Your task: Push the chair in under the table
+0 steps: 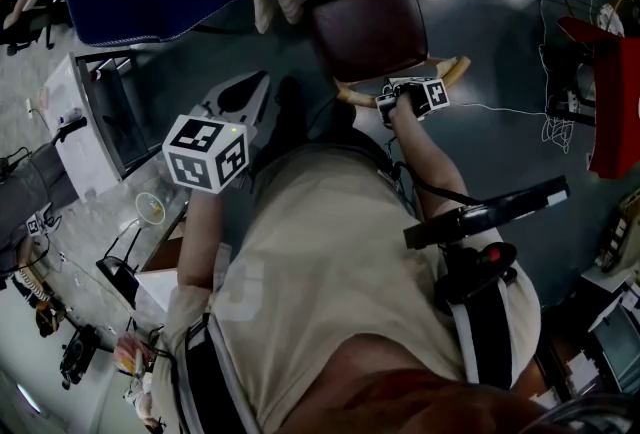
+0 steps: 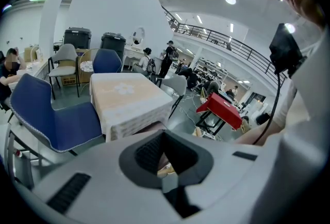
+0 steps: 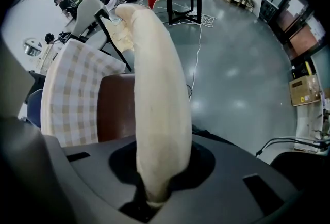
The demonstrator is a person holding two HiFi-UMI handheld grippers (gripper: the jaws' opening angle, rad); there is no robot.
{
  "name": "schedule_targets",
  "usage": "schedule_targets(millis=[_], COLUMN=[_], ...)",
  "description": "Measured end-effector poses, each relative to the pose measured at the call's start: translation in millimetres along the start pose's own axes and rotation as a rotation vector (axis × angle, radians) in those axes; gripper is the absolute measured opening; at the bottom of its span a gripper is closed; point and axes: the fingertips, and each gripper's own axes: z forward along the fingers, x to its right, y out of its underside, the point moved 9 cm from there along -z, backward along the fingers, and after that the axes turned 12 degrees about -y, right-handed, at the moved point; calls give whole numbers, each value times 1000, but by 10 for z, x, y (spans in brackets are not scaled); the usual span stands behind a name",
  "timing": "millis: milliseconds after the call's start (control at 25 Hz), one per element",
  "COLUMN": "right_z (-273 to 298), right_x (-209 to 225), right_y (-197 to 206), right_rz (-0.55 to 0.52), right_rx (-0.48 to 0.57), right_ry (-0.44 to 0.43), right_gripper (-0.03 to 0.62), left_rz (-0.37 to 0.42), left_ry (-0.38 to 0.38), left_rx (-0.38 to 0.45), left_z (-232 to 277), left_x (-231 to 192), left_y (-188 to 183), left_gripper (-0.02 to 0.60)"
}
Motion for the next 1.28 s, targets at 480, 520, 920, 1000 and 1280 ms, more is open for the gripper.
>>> schedule_targets(millis=[480, 520, 920, 1000, 1280], right_z=[-6, 2, 81, 68, 8], right_x=[-65, -64, -126, -120, -180], right_y=[27, 25, -64, -87, -28], right_rz=[6, 5, -14, -21, -9], right_rx=[-6, -7, 9, 30, 30], right_ry=[5, 6, -2, 5, 16], right_gripper=[66, 66, 66, 65, 63], left_rz=[-9, -8, -7, -10, -10], left_ry=[-10, -10, -19, -24, -30], left_rx=[2, 1, -7, -5, -2], left_z=[-13, -6, -23, -42, -50], left_x=[-51, -47, -18, -21, -22], left_y=[-2, 0, 34, 35, 29], left_gripper=[6, 6, 6, 6, 6])
